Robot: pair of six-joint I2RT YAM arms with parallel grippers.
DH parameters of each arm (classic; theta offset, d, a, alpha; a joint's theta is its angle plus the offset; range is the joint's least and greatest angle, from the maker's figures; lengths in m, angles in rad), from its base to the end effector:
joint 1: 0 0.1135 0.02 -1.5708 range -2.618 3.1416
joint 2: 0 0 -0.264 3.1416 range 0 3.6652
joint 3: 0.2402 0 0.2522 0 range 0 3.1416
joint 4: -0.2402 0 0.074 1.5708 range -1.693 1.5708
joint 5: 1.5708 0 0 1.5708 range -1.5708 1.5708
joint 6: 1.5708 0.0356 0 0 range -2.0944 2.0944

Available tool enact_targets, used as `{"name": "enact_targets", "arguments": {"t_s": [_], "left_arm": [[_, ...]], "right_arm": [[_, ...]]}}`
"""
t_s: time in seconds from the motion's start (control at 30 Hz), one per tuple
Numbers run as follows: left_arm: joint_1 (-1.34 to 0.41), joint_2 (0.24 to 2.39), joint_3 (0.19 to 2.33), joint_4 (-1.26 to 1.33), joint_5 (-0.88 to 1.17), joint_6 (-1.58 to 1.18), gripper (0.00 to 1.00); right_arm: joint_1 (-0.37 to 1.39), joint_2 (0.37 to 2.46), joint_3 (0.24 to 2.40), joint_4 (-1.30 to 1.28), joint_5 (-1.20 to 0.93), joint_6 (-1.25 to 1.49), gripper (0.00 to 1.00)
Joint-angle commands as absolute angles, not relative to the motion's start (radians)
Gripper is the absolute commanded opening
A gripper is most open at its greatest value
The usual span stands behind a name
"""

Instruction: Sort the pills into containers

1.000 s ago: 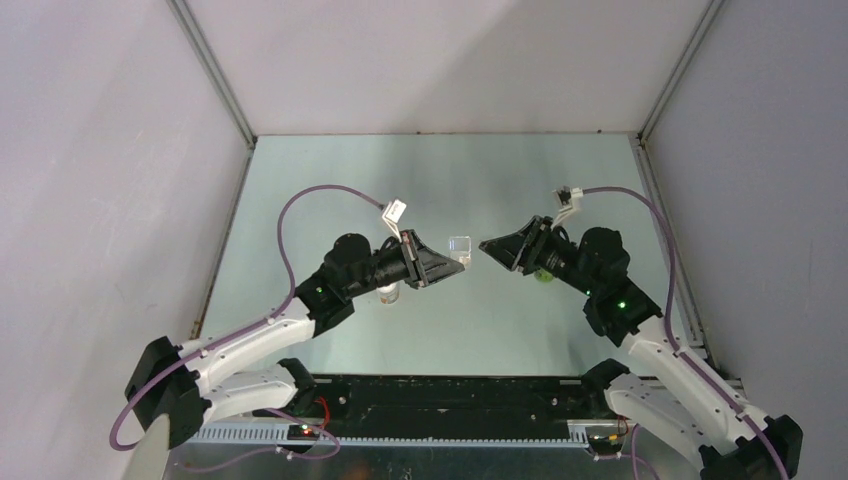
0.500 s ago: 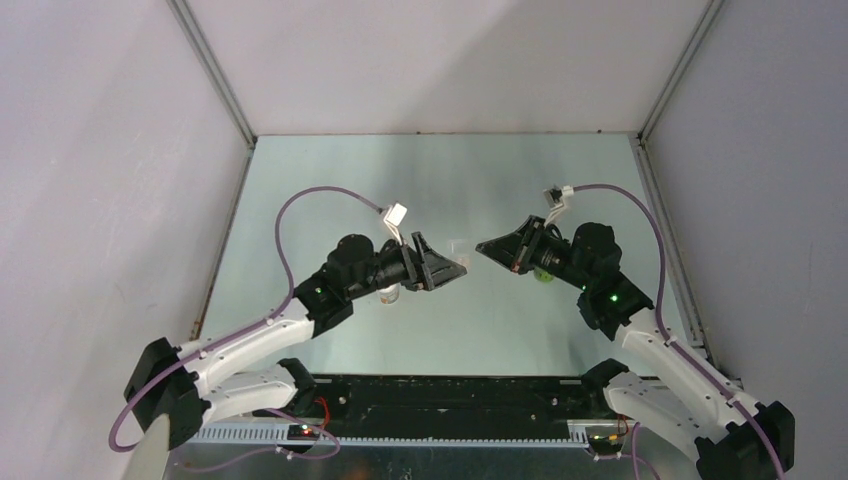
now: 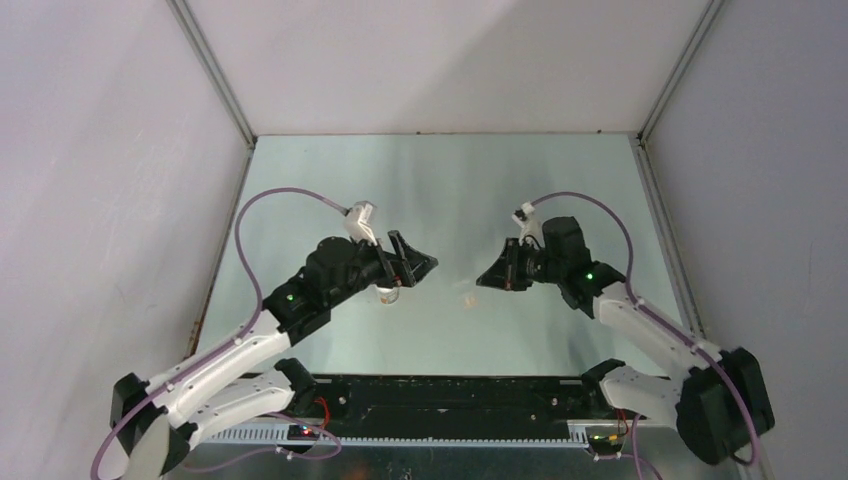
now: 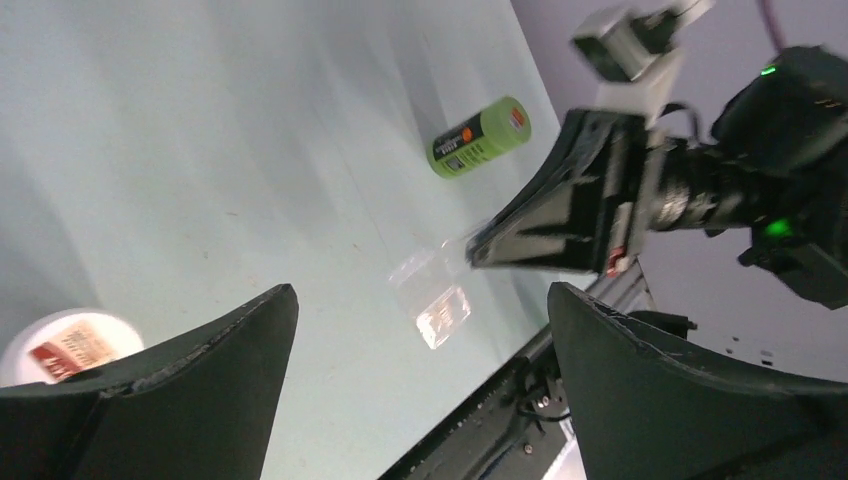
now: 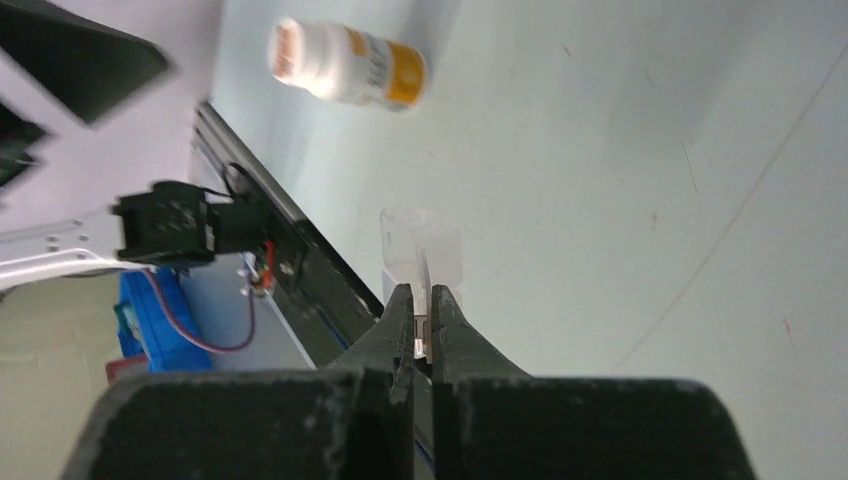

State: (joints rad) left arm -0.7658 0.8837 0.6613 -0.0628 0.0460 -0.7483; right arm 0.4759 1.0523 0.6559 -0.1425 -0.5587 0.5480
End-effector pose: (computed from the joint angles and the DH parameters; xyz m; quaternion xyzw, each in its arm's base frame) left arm 0.1501 -0.1466 0.2913 0.0208 0.8001 -0.4250 0.4230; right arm 0.1938 0.1211 0.2501 -0.1058 0.8405 0.4414 0.2959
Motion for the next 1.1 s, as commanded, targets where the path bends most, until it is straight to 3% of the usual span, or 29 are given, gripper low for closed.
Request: {"name": "enact_targets", "arguments": {"t_s": [0.0,0.23,0.57,0.63,0.7,0.77,0.9,1.07], "left_arm": [[-0.755,0.818,0.731,-0.17,-0.106,-0.676,0.99],[-0.752,0.77,0.734,-0.255,-0.235,-0.667,0.99],[-0.749,0.735,0.719,-0.306,-0.32,-0.676,0.99],[-0.747,0.729,0.718,-0.313,-0.33,-0.675,0.99],[-0.747,0.723,0.717,-0.32,-0.342,-0.676,0.99],[-0.745,0.715,0.715,-0.323,-0.357,-0.676,0.99],[-0.744,0.694,0.717,-0.356,-0.413,-0.676,0.99],[-0.743,0.667,0.71,-0.447,-0.586,-0.698,0.99]], "right_arm": [[0.501,1.145,0.653,-0.168,-0.634,0.418,0.0],[0.54,1.299,0.655,-0.098,-0.555,0.389,0.01],[0.593,1.462,0.697,-0.069,-0.443,0.376,0.15],[0.599,1.462,0.716,-0.093,-0.416,0.378,0.25],[0.608,1.449,0.738,-0.126,-0.382,0.375,0.49],[0.623,1.426,0.763,-0.166,-0.326,0.364,0.63],[0.675,1.37,0.822,-0.252,-0.182,0.335,0.76],[0.829,1.359,0.973,-0.319,0.011,0.281,0.81]]}}
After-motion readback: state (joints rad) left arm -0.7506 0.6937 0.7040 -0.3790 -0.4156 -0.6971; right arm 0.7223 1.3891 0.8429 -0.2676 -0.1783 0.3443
